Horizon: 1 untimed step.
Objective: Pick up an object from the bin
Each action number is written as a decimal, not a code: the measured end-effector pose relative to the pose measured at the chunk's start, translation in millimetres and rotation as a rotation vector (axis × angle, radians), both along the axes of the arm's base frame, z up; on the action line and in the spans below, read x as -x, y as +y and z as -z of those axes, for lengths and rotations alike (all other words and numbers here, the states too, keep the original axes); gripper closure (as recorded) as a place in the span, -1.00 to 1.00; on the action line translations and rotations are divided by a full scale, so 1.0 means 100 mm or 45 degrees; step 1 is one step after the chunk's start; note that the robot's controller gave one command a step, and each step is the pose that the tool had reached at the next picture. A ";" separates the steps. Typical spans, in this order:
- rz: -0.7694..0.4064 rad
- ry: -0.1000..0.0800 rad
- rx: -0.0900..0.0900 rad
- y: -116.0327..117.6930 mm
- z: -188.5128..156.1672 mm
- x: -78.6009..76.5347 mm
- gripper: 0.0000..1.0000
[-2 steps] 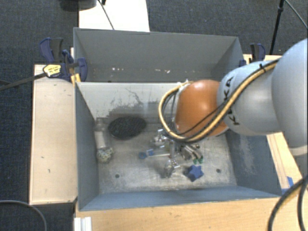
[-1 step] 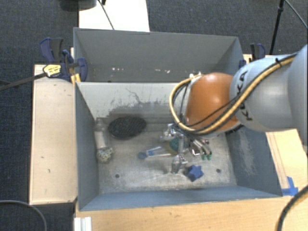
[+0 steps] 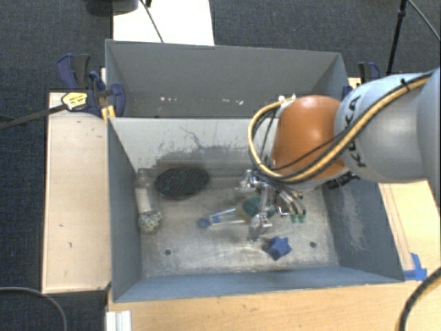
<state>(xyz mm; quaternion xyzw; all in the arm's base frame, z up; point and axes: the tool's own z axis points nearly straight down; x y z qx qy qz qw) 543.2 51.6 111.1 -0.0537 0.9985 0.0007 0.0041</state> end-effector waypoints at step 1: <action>0.011 -0.003 -0.003 -0.28 0.38 -0.23 -1.00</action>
Offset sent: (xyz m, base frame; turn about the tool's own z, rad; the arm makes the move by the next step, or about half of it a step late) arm 0.0200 -0.0282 -0.0411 0.0059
